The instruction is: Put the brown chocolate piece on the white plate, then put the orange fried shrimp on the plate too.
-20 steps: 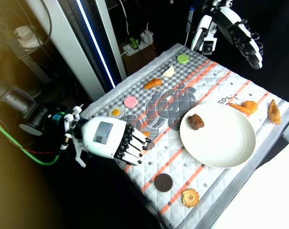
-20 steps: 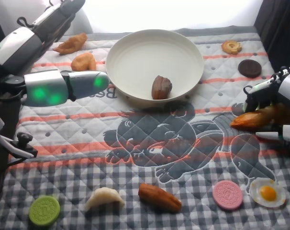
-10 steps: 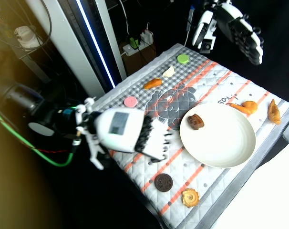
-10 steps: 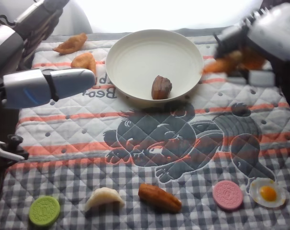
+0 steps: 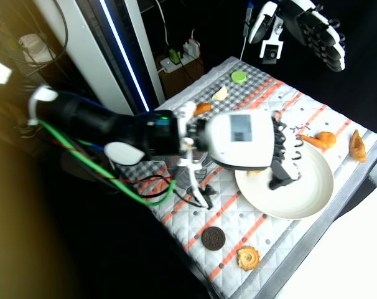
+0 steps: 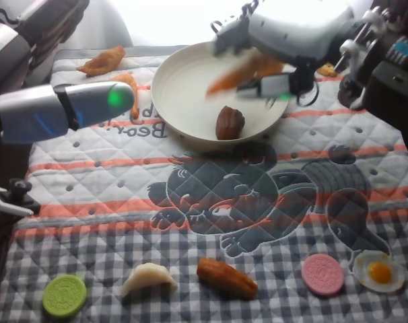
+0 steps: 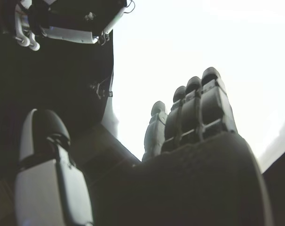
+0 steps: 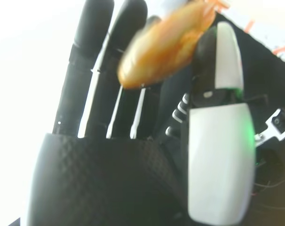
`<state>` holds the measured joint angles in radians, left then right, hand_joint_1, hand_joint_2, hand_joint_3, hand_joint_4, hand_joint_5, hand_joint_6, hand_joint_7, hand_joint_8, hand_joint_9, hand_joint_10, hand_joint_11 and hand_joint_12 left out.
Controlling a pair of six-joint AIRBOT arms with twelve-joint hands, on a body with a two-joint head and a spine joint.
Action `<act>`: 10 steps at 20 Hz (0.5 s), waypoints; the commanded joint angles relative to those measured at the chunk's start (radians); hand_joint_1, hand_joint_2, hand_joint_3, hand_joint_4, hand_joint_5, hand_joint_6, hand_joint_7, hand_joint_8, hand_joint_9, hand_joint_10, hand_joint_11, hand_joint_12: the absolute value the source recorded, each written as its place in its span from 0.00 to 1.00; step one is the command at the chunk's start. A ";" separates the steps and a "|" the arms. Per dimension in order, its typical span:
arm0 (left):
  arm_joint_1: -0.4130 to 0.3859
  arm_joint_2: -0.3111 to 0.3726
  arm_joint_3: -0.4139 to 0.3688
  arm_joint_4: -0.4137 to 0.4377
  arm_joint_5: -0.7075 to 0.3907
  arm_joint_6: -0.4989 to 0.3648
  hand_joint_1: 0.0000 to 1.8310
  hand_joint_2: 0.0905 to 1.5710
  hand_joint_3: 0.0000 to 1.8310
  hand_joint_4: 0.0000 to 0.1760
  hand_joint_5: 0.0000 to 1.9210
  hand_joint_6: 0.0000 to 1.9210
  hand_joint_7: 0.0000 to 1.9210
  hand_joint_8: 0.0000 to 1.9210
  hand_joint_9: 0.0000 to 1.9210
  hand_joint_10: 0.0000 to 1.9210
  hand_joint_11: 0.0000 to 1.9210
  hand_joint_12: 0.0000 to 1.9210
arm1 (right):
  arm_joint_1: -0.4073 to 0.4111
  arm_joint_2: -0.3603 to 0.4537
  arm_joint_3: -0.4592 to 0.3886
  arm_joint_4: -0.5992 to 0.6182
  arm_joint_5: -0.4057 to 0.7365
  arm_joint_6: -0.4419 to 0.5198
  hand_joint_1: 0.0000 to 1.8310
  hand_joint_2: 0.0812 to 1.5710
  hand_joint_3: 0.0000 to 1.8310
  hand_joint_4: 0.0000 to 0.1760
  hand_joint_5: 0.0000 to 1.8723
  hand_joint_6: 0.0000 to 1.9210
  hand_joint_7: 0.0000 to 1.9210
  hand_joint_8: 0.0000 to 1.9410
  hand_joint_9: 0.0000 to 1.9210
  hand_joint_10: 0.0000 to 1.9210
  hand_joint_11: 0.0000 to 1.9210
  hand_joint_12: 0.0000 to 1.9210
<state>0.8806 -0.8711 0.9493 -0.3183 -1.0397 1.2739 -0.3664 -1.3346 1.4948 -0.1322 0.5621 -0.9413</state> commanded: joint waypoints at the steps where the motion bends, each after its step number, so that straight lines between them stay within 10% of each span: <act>1: -0.012 -0.007 0.002 0.018 -0.116 -0.011 0.38 0.50 0.00 0.76 0.03 0.00 0.02 0.01 0.01 0.00 0.00 0.00 | 0.020 0.010 0.006 0.018 0.124 -0.003 0.27 0.54 0.00 0.43 0.01 0.00 0.12 0.00 0.20 0.00 0.05 0.57; 7: 0.004 -0.001 0.017 -0.007 -0.145 -0.065 0.39 0.50 0.00 0.81 0.02 0.00 0.02 0.00 0.01 0.00 0.00 0.00 | -0.007 0.102 -0.096 0.034 0.205 -0.003 0.26 0.55 0.00 0.69 0.00 0.00 0.04 0.00 0.07 0.00 0.00 0.39; 10: 0.027 0.010 0.048 -0.015 -0.185 -0.173 0.41 0.52 0.00 0.62 0.04 0.01 0.02 0.00 0.00 0.00 0.00 0.00 | -0.111 0.204 -0.179 0.109 0.372 -0.003 0.21 0.56 0.00 0.79 0.00 0.00 0.04 0.00 0.01 0.01 0.00 0.04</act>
<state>0.9192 -0.8661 0.9989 -0.3527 -1.0801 1.1065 -0.5060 -1.1202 1.3052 -0.0307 0.7872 -0.9443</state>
